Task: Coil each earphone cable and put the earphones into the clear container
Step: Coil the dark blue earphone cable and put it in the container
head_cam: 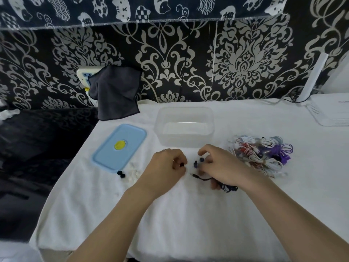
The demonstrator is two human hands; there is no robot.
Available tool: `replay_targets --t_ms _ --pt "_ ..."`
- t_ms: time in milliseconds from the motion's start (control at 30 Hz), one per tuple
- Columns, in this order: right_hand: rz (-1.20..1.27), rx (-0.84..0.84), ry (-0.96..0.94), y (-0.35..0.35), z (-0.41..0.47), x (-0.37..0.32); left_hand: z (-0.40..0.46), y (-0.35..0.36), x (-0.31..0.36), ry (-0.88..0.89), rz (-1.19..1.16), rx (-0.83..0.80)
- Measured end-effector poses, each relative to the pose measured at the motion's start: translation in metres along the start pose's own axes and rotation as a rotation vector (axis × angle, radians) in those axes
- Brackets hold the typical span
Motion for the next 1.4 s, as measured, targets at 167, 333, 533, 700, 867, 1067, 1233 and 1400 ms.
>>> replay_targets --t_ms 167,333,533,700,867,1067,1233,1400 --pt "0.128 0.022 -0.081 -0.002 0.001 -0.007 -0.005 -0.005 -0.002 -0.019 -0.142 0.021" --pt "0.176 0.021 -0.113 -0.002 -0.003 -0.016 -0.01 -0.008 0.0 -0.004 -0.197 0.034" --pt "0.243 -0.003 -0.16 -0.001 -0.009 -0.025 -0.015 -0.011 0.003 0.01 -0.276 0.028" --pt "0.223 -0.022 -0.199 0.0 -0.013 -0.028 -0.02 -0.015 0.005 0.011 -0.302 0.045" --pt "0.216 0.005 -0.242 0.001 -0.014 -0.031 -0.023 -0.018 0.006 -0.001 -0.331 0.061" --pt "0.36 0.004 -0.263 0.0 -0.019 -0.037 -0.026 -0.022 0.008 0.006 -0.363 0.087" --pt "0.367 -0.034 -0.269 0.006 -0.02 -0.041 -0.03 -0.025 0.01 0.047 -0.387 0.091" --pt "0.3 0.002 -0.308 0.007 -0.019 -0.04 -0.03 -0.027 0.01 0.066 -0.439 0.09"
Point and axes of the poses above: each hand's wrist, its own z-axis towards the middle knuckle, its own y-axis out of the palm, x = y × z, the point moved 1 cm from there along z, towards the middle knuckle, and after that the axes turned 14 degrees about -x, right-handed, at the moved point
